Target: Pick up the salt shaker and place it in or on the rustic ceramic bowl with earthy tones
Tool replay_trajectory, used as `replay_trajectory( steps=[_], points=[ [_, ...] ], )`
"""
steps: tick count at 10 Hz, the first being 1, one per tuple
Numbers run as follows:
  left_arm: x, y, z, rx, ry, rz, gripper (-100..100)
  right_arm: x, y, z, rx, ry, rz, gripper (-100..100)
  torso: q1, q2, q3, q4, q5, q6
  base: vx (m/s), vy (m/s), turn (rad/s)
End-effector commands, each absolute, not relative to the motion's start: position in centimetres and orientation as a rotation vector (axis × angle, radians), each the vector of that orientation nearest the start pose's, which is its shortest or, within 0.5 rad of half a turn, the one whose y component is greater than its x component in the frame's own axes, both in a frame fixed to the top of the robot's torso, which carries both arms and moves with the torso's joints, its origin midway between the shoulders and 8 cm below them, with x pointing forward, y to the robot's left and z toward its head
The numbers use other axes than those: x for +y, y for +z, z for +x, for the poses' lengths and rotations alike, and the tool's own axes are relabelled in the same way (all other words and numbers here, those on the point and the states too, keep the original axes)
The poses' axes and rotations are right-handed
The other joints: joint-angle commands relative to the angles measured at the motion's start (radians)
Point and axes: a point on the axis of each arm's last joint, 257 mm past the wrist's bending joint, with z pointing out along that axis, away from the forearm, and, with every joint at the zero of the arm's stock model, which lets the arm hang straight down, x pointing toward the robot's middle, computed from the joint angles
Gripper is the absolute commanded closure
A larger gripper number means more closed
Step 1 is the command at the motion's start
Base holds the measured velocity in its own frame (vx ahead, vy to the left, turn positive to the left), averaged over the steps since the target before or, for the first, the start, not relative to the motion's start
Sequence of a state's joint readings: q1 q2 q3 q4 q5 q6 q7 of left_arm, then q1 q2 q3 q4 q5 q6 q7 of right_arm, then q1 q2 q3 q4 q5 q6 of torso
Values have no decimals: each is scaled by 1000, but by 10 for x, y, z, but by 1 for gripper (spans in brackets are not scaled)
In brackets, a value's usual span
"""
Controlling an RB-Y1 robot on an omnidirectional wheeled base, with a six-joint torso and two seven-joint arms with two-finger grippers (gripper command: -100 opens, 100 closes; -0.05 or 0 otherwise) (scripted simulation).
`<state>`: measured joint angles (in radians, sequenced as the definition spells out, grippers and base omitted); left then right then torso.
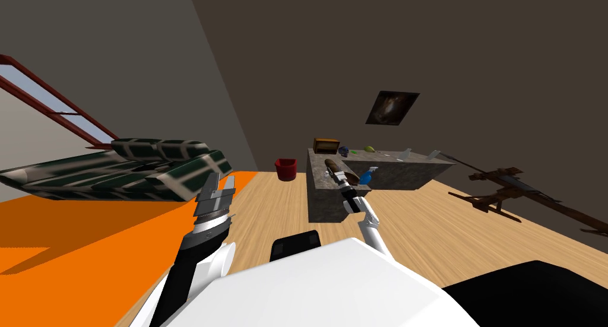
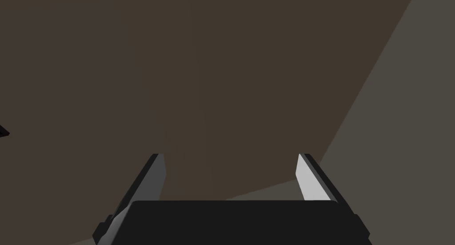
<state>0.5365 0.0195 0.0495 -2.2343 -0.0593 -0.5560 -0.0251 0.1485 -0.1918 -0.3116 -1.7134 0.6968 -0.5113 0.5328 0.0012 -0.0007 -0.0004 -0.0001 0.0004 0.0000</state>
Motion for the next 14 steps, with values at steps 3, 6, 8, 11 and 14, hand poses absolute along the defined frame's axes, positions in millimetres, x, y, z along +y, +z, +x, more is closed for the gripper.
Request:
replay_trajectory(
  steps=[3, 6, 8, 11, 14],
  points=[
    [291, 3, 339, 685, -1178, -606, 0, -371, -148, 480, 1281, -32, -82, -100, 0, -1, 0, 0, 0, 0, 18, 26, -16],
    [291, 3, 339, 685, -1178, -606, 0, -387, -172, 484, 1328, -126, -106, -100, 0, -1, 0, 0, 0, 0, 18, 20, -8],
    [291, 3, 339, 685, -1178, -606, 0, -394, -183, 486, 1352, -177, -123, -100, 0, -1, -1, 0, 0, 0, 26, 22, -3],
    [291, 3, 339, 685, -1178, -606, 0, -407, -207, 487, 1400, -257, -146, -100, 0, -2, -1, 0, 0, 0, 35, 21, -4],
    [291, 3, 339, 685, -1178, -606, 0, -418, -230, 488, 1448, -325, -167, -100, 0, -2, -1, 0, 0, 0, 36, 18, -1]
  ],
)
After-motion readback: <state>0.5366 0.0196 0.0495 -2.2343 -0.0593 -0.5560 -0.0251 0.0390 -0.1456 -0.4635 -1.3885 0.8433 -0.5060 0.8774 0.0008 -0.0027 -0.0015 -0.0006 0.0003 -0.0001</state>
